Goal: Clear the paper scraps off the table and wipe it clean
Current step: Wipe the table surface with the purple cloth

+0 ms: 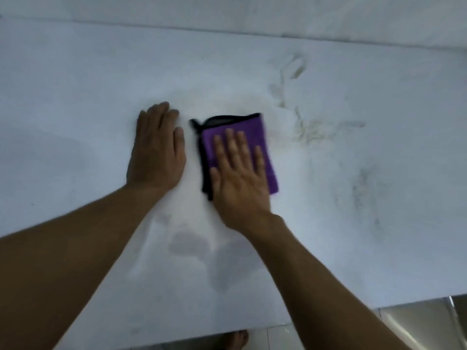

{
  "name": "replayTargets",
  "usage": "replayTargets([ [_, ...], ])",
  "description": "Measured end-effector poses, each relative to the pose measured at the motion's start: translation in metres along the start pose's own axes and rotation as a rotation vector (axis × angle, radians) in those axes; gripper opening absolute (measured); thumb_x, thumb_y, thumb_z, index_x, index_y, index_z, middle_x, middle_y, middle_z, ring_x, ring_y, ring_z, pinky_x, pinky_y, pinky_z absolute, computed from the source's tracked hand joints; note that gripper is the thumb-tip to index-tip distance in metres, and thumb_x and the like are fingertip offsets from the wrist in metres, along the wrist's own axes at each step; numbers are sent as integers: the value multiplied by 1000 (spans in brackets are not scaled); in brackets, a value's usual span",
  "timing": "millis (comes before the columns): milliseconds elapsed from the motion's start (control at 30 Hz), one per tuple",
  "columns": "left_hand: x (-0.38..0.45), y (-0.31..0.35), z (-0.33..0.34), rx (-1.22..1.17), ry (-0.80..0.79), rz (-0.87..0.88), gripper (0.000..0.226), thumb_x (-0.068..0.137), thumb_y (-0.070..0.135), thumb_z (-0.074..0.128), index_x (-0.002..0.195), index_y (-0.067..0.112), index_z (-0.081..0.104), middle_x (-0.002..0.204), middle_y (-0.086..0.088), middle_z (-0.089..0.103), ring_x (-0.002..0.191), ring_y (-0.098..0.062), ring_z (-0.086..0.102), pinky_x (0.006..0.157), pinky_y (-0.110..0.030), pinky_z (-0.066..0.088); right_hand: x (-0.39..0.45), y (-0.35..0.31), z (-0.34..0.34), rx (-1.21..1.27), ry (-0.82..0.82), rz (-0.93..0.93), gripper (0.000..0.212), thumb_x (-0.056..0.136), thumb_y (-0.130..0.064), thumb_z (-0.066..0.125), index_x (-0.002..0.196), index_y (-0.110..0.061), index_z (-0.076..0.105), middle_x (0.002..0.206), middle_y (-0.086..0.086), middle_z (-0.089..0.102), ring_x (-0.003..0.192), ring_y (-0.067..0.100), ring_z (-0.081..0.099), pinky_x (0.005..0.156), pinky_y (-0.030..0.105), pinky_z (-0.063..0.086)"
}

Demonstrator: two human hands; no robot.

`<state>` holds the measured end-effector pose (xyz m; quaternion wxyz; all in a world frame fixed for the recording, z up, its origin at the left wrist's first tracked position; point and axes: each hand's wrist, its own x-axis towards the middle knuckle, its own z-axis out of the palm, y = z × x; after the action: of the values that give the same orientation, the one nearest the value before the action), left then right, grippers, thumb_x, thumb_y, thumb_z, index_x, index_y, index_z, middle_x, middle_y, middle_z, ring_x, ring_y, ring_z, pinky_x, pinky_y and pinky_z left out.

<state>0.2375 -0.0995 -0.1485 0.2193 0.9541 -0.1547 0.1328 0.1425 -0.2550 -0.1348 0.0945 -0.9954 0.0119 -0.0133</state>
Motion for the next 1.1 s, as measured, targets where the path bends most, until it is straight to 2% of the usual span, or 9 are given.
replayTargets([
  [67,-2,-1,-3,-28,-14,-9,44,99,15,36,135,-5,51,145,-25,48,139,-39,41,122,-52,19,23,-8,-2,4,-77,-175,58,103,-41,19,159,-24,10,167,0,4,153,17,-3,123,46,1],
  [133,-2,2,-4,-38,-18,-20,43,100,14,36,137,-5,50,146,-24,47,139,-38,40,122,-51,19,52,12,-7,-26,-90,-218,60,101,-43,13,158,-25,14,166,-2,7,153,16,0,123,45,2],
  [267,0,5,-4,-35,-38,-55,44,104,18,34,140,-2,49,151,-19,44,144,-32,35,124,-47,16,73,76,-13,-13,-51,109,59,101,-41,14,159,-26,9,167,-3,3,153,15,-4,123,41,-3],
  [367,1,6,-4,-24,-31,-52,44,104,18,34,139,-2,49,151,-19,44,144,-33,36,124,-48,17,57,61,-10,-43,23,228,61,100,-39,15,158,-22,12,166,2,6,153,18,0,124,46,1],
  [500,1,8,-4,-22,-35,-53,44,103,17,33,141,-2,47,151,-20,43,144,-34,37,124,-49,18,45,2,-6,48,-67,15,59,104,-40,17,159,-24,4,166,0,-3,152,17,-11,124,46,-4],
  [633,9,10,-8,86,-55,-60,41,100,19,37,134,0,51,142,-19,49,134,-36,44,119,-51,26,81,12,-6,-10,-98,-133,58,104,-42,18,159,-27,6,167,-3,1,153,15,-6,124,45,0],
  [733,41,14,-8,111,-43,-50,32,94,19,44,120,5,55,125,-16,54,115,-37,49,107,-49,34,106,54,-12,-33,-41,22,61,100,-43,13,158,-25,14,166,-1,10,153,18,4,123,44,3],
  [900,109,9,19,83,-67,54,35,96,17,45,128,6,54,142,-16,49,136,-36,41,119,-53,20,99,55,-12,-34,-5,373,63,99,-41,10,159,-23,4,167,1,-3,153,18,-8,124,46,-1],
  [1100,136,-5,45,-12,-137,74,53,96,20,35,145,3,44,155,-20,38,148,-35,30,124,-50,16,149,20,-8,14,-69,-19,59,103,-42,12,159,-25,5,167,-1,1,153,17,-6,124,44,-4],
])
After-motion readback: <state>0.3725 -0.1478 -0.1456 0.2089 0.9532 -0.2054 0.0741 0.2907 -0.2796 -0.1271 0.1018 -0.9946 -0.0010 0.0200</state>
